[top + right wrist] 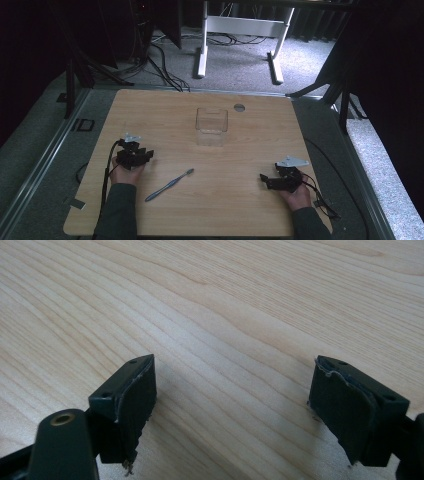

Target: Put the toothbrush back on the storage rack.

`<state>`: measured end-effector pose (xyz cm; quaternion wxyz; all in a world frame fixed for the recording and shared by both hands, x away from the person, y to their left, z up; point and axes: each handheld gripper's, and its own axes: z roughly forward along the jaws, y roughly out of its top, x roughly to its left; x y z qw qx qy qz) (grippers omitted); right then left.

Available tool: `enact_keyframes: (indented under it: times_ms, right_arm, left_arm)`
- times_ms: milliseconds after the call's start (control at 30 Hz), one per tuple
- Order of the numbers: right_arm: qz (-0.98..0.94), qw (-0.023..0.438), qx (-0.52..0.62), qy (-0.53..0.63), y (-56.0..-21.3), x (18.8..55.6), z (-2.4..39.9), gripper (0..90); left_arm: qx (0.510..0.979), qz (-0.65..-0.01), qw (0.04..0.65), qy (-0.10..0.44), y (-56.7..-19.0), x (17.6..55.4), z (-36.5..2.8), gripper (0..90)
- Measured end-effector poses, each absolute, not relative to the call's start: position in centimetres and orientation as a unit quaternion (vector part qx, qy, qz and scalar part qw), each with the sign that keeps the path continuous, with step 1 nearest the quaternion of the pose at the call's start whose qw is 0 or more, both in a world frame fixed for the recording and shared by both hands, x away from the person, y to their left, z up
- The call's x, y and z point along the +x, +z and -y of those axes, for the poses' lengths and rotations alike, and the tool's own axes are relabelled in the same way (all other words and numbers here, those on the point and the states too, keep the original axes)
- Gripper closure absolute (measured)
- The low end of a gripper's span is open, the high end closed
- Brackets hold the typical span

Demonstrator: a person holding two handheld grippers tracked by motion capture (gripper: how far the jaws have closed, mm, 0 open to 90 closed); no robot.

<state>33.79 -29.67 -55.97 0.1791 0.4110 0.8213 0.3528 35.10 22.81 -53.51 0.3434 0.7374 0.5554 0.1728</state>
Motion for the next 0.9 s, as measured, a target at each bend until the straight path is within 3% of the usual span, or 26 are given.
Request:
enact_keyframes:
  times_ms: [900]
  right_arm:
    - [-0.822, 0.18, 0.41, 0.353, -56.0, 33.8, 29.7, 18.7]
  left_arm:
    - [0.776, -0.474, 0.38, 0.169, -49.1, 29.9, -19.6, 56.7]
